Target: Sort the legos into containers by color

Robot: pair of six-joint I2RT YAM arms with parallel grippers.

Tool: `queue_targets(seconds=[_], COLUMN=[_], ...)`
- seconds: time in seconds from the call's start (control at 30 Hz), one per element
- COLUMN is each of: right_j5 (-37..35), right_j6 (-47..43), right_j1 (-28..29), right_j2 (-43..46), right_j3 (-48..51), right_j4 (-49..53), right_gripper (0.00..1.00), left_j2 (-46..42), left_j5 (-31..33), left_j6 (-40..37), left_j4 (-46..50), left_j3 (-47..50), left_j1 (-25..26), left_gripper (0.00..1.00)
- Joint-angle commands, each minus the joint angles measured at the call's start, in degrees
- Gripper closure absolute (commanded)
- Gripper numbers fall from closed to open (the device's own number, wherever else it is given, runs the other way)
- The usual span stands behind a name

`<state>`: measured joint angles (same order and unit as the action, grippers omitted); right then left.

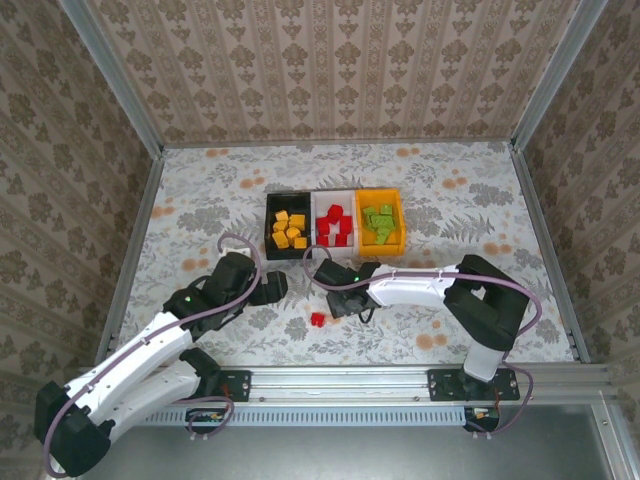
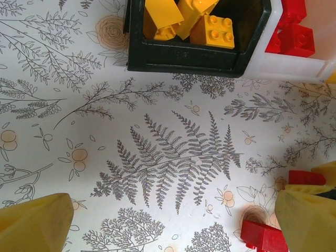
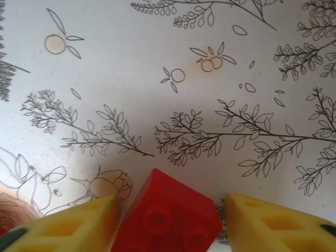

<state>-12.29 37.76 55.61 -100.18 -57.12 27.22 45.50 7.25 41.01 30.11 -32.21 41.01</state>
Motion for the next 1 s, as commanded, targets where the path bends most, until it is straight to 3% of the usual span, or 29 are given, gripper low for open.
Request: queue_targets(seconds=[0.0, 0.17, 0.37, 0.63, 0.8, 0.97], right_j5=[-0.3, -1.2, -1.7, -0.5, -0.1, 1.0], right_j6=[0.7, -1.4, -5.7, -8.5, -9.9, -11.2], right_j1=[-0.4, -1.0, -6.1, -14.7, -17.3, -17.6], right_j2=[-0.8, 2.9, 6.8, -4.3, -11.9, -13.3], right_j3=[-0.5, -2.0, -9.7, -25.9, -34.9, -38.8], right_j4=[0.0, -0.1, 1.2, 3.2, 5.7, 6.1], right_gripper=[0.54, 0.67, 0.68, 0.66, 0.59, 0.31], left_j2=[-0.2, -0.6, -1.2, -1.1, -2.6, -3.6], left_j5=[-0.8, -1.0, -1.9, -3.5, -3.4, -3.2], left_j6=[1.1, 0.9, -0.1, -1.0, -0.5, -0.4], left_j4=[-0.1, 0.2, 0.0, 1.4, 2.7, 3.7], left_j3=[0.7, 0.4, 0.1, -0.1, 0.0, -0.3], left_j1=[-0.6, -0.6, -0.6, -0.6, -0.6, -0.6], left_gripper=[0.00, 0.00, 0.00, 0.00, 0.00, 0.00])
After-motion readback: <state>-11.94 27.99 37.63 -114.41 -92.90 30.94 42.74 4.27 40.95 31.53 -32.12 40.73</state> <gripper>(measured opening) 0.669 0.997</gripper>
